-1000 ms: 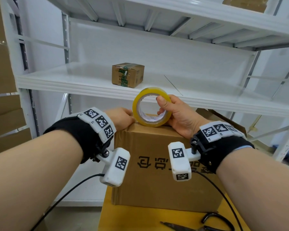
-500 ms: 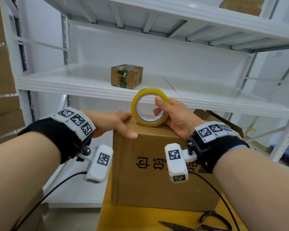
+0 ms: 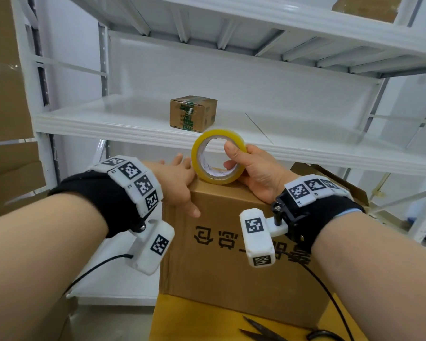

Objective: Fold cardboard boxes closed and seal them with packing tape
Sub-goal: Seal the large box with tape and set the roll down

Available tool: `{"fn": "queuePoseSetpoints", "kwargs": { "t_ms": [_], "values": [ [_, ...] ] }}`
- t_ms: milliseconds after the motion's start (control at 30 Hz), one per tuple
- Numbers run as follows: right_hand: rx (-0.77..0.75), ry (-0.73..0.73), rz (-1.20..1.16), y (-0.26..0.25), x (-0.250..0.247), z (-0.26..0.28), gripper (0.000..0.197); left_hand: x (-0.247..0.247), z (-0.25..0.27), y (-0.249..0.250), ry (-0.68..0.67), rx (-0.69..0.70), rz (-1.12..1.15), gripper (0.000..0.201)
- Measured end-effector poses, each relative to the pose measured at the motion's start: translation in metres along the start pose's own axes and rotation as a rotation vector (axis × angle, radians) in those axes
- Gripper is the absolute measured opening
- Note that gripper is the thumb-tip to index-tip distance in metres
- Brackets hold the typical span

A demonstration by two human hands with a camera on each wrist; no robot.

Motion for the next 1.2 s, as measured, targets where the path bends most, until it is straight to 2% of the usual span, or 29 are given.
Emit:
{"fn": "queuePoseSetpoints", "kwargs": {
  "t_ms": [100, 233, 300, 567, 667, 800, 967, 1067, 1133, 1200],
  "values": [
    [-0.021, -0.022, 0.037, 0.0, -0.002, -0.001, 0.043, 0.0, -0.003, 0.001, -0.028, -0.005, 0.005, 0.117],
    [-0.069, -0.049, 0.073, -0.001, -0.004, 0.0, 0.035, -0.001, -0.003, 0.005, -0.037, -0.015, 0.007, 0.12],
    [-0.091, -0.064, 0.081, -0.002, -0.004, 0.0, 0.038, -0.002, -0.001, 0.009, -0.037, -0.03, -0.004, 0.119],
    [-0.16, 0.036, 0.16, -0.007, -0.034, -0.002, 0.044, -0.004, 0.004, 0.014, -0.075, -0.093, -0.04, 0.12],
    [-0.128, 0.011, 0.171, -0.004, -0.04, -0.001, 0.04, -0.006, 0.001, 0.017, -0.083, -0.113, -0.068, 0.122],
    [-0.075, -0.008, 0.183, 0.003, -0.04, -0.001, 0.064, -0.005, -0.013, 0.022, -0.052, -0.09, -0.112, 0.129],
    [-0.076, -0.054, 0.24, 0.005, -0.036, 0.002, 0.077, -0.005, -0.019, 0.033, -0.042, -0.008, -0.063, 0.125],
    [-0.089, -0.059, 0.219, 0.003, -0.035, 0.006, 0.07, -0.003, -0.02, 0.029, -0.045, -0.002, -0.064, 0.127],
    [-0.135, -0.038, 0.177, 0.0, -0.037, 0.01, 0.061, -0.001, -0.021, 0.027, -0.038, -0.001, -0.058, 0.127],
    [-0.179, -0.014, 0.185, -0.003, -0.037, 0.012, 0.06, 0.0, -0.021, 0.027, -0.03, 0.005, -0.043, 0.128]
  ]
}}
Point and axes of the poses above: each hand's wrist, its own z-axis away from the middle knuckle, its own x-axis out of the palm, y = z × x, the point moved 4 cm from there along -z, towards the middle knuckle, and after that the axes turned 6 degrees about -y, right-handed, at the moved point
